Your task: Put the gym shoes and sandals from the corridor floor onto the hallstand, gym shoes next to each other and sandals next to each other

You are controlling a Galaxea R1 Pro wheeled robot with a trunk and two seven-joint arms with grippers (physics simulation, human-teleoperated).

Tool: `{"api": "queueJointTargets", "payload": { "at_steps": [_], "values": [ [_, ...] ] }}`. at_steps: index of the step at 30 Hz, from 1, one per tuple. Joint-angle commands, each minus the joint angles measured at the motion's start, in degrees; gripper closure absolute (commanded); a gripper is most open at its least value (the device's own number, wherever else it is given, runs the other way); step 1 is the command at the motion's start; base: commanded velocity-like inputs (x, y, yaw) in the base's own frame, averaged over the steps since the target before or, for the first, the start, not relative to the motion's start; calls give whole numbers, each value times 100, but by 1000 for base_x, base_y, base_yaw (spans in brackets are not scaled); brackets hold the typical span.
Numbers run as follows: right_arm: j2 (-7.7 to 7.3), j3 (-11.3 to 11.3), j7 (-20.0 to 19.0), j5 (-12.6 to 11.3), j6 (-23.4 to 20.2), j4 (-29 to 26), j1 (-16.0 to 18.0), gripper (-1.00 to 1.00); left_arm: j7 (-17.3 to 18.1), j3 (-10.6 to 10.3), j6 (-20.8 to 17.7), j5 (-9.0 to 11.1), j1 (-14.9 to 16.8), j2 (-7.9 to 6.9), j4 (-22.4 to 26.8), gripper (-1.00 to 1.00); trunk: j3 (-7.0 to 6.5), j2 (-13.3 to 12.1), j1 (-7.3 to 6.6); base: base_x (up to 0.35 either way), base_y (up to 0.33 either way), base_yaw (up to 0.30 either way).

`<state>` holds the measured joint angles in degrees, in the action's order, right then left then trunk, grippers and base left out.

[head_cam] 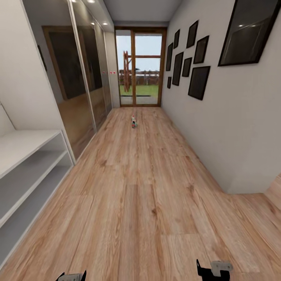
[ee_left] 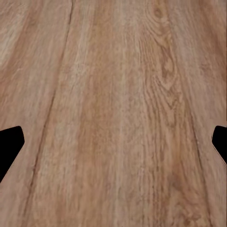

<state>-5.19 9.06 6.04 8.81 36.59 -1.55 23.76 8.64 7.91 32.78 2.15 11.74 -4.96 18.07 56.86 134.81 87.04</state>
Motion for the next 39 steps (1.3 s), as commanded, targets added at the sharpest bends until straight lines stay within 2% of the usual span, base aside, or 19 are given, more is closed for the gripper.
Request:
{"api": "queueJointTargets", "payload": {
  "at_steps": [1, 39],
  "values": [
    [0, 34, 30, 61, 14, 6, 3, -100, 59, 35, 9, 23, 4, 3, -5, -100, 5, 2, 2, 339, 0, 0],
    [0, 30, 30, 69, 15, 6, -3, -100, 59, 35, 11, 23, 4, -1, -6, -100, 5, 2, 2, 339, 0, 0]
  ]
}}
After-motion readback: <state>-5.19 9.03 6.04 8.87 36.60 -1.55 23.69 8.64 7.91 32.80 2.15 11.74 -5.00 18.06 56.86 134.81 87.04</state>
